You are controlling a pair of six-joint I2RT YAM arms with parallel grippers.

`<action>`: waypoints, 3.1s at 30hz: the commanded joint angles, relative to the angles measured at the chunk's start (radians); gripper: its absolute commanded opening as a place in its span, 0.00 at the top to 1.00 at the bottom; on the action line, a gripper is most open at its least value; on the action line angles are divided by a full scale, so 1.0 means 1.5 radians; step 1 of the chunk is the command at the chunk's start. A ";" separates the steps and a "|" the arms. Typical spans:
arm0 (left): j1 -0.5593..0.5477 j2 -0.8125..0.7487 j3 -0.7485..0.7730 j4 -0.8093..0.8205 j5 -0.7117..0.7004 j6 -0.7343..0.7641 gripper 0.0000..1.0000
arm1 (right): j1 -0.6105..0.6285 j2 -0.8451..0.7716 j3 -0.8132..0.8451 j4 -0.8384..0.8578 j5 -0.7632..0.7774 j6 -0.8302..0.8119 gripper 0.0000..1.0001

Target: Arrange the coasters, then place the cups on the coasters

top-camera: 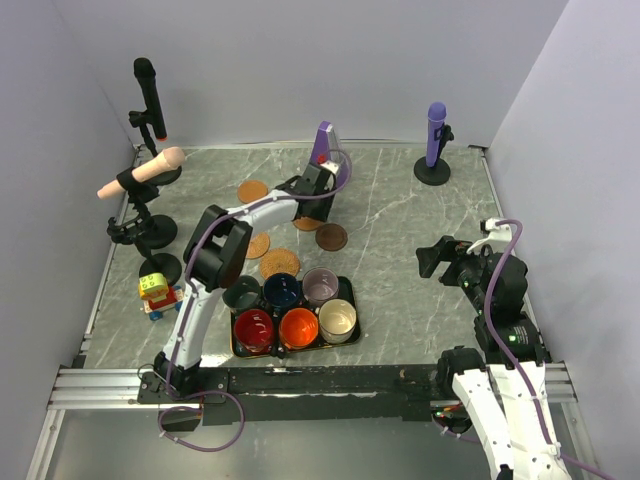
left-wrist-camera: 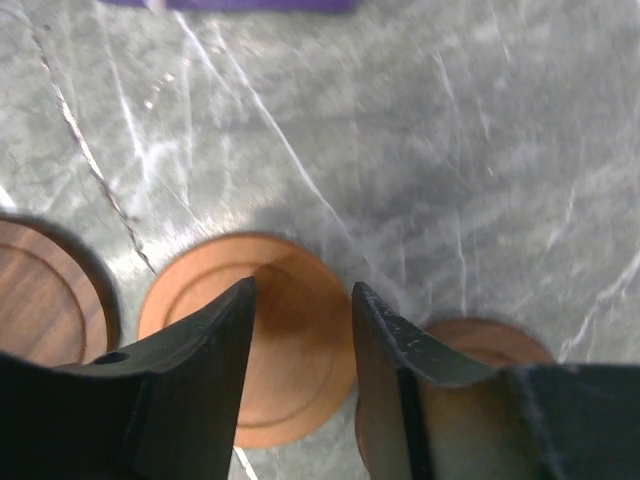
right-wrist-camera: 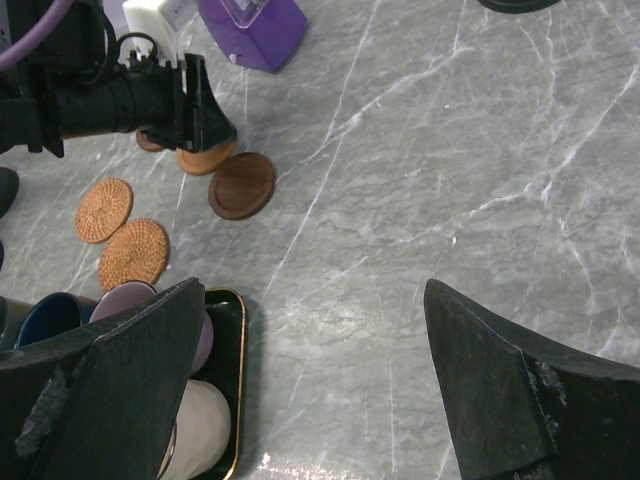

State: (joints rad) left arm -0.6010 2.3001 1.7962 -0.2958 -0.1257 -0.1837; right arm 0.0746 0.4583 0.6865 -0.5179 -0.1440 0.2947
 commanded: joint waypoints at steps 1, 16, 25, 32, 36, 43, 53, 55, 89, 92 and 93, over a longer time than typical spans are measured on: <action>-0.032 -0.055 -0.024 0.019 -0.042 0.054 0.50 | -0.003 -0.005 0.003 0.014 -0.004 0.002 0.03; -0.052 -0.050 -0.069 0.048 -0.144 0.114 0.52 | -0.003 -0.006 -0.002 0.012 -0.004 -0.001 0.03; -0.052 -0.026 -0.057 0.051 -0.154 0.139 0.54 | -0.003 -0.006 -0.003 0.010 -0.006 -0.002 0.03; -0.052 -0.034 -0.057 0.053 -0.140 0.136 0.53 | -0.004 -0.009 -0.002 0.007 -0.002 -0.003 0.03; -0.055 -0.056 -0.038 0.043 -0.124 0.128 0.49 | -0.003 -0.006 0.000 0.009 -0.008 0.001 0.03; -0.071 -0.135 -0.009 0.023 -0.093 0.079 0.22 | -0.003 0.017 0.028 -0.009 -0.010 -0.014 0.03; -0.061 -0.375 -0.203 -0.025 -0.102 -0.031 0.01 | 0.024 0.079 0.085 -0.053 -0.015 -0.013 0.14; -0.037 -0.419 -0.244 -0.048 -0.067 -0.056 0.01 | 0.058 0.118 0.104 -0.061 0.012 -0.013 0.17; 0.207 -0.467 -0.489 -0.181 0.013 -0.169 0.32 | 0.303 0.979 0.536 -0.004 0.081 -0.120 0.49; 0.208 -0.466 -0.487 -0.175 0.008 -0.158 0.33 | 0.303 0.999 0.540 -0.006 0.087 -0.124 0.50; 0.209 -0.464 -0.488 -0.174 0.007 -0.155 0.34 | 0.303 1.007 0.541 -0.009 0.091 -0.126 0.51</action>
State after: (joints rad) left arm -0.2893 1.6295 1.0508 -0.5613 -0.1024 -0.4446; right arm 0.5293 1.9469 1.4384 -0.5152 -0.0391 0.1318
